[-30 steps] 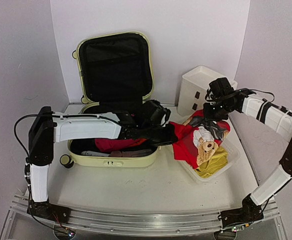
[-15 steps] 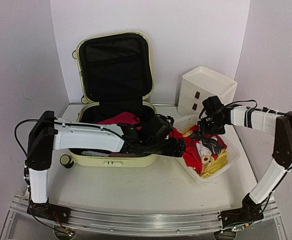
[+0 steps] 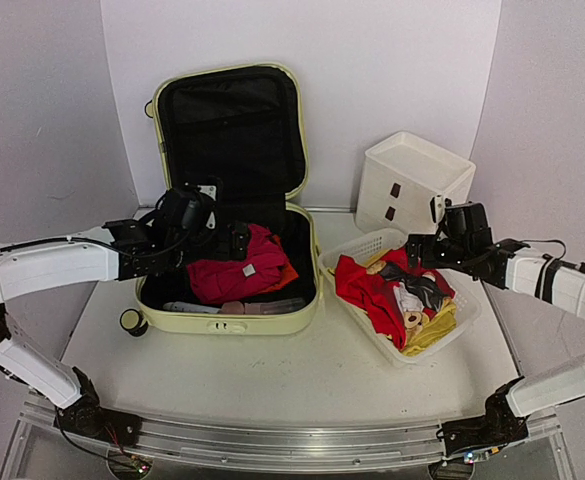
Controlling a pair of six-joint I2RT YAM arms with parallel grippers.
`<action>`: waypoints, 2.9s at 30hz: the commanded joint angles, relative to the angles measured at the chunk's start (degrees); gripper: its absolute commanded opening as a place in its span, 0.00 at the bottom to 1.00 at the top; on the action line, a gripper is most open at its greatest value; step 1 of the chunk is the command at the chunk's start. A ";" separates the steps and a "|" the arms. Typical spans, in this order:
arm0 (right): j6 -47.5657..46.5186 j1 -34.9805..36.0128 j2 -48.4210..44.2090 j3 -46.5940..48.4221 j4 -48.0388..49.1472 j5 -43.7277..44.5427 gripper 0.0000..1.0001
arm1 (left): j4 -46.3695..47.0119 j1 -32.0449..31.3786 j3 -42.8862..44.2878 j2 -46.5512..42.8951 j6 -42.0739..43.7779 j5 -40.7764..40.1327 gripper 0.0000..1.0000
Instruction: Open, take out, and arrange the luggage
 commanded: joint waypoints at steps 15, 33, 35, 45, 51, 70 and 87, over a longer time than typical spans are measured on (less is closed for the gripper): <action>-0.79 -0.24 3.95 -5.10 24.89 -4.56 0.98 | 11.74 21.17 -13.76 -4.66 7.59 15.32 0.99; 11.00 -0.36 5.21 2.70 12.72 -5.62 0.97 | 8.23 27.88 -15.34 -7.05 -1.02 21.75 0.91; 10.80 -0.28 5.56 3.80 12.63 -10.65 0.98 | 5.30 28.46 -13.66 -5.61 -1.34 23.80 0.88; 10.79 11.86 16.68 20.02 2.95 -14.62 0.97 | -7.44 29.13 -4.01 5.83 -7.67 32.21 0.63; 12.47 17.70 25.62 29.39 0.56 -15.71 0.93 | -5.09 29.09 -5.35 7.83 -10.38 30.71 0.60; 13.91 23.81 44.78 52.49 -4.47 -15.93 0.81 | -3.13 29.39 -0.69 15.87 -10.37 28.63 0.33; 17.81 23.81 54.92 65.07 -9.11 -17.48 0.83 | -5.29 29.39 2.16 3.96 -7.76 33.43 0.00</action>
